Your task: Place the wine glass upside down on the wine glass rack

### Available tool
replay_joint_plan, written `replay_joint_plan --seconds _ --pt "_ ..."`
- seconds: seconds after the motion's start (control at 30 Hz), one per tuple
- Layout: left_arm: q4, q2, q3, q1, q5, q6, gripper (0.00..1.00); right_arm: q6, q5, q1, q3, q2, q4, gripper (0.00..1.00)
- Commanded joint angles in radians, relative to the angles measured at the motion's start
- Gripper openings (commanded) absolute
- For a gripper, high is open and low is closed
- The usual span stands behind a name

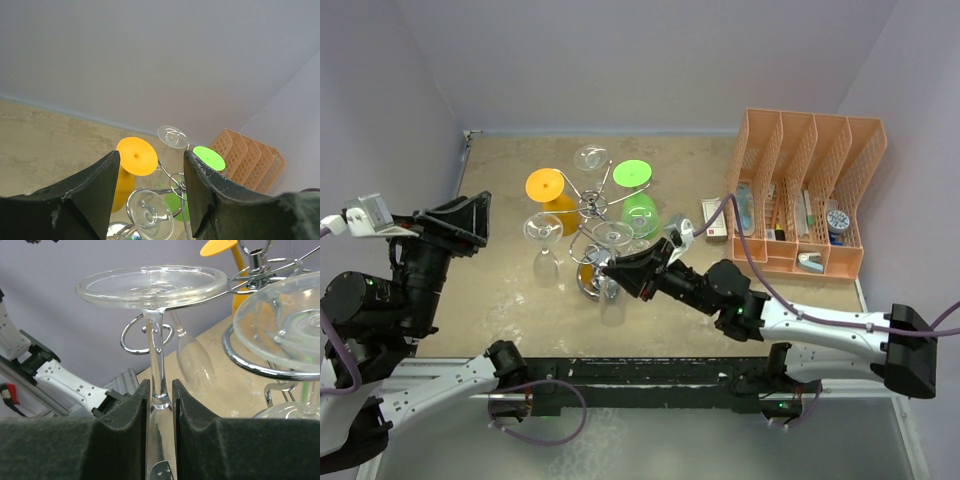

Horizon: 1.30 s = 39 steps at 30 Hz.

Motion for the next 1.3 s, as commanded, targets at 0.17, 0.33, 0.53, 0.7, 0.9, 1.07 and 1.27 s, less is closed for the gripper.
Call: replay_joint_plan --seconds 0.17,0.33,0.53,0.7,0.9,1.07,1.27 --pt "0.017 -0.013 -0.001 -0.006 -0.015 -0.021 0.51 0.022 0.056 0.005 0.01 0.052 0.171 0.0" --pt "0.015 -0.014 0.002 -0.006 -0.012 -0.027 0.52 0.027 0.073 0.006 0.016 0.078 0.182 0.0" --pt "0.013 -0.013 0.004 -0.006 -0.011 -0.03 0.52 0.032 0.058 0.006 0.038 0.106 0.178 0.0" --pt "0.009 -0.009 0.009 -0.006 -0.011 -0.036 0.52 0.026 0.045 0.006 0.058 0.123 0.177 0.0" --pt "0.008 -0.009 0.009 -0.006 -0.012 -0.036 0.52 0.027 0.021 0.005 0.075 0.141 0.183 0.0" --pt "0.005 -0.009 0.008 -0.006 -0.012 -0.036 0.52 0.024 0.01 0.005 0.096 0.156 0.184 0.0" --pt "0.004 -0.01 0.008 -0.006 -0.012 -0.039 0.52 0.017 -0.012 0.005 0.118 0.174 0.184 0.0"
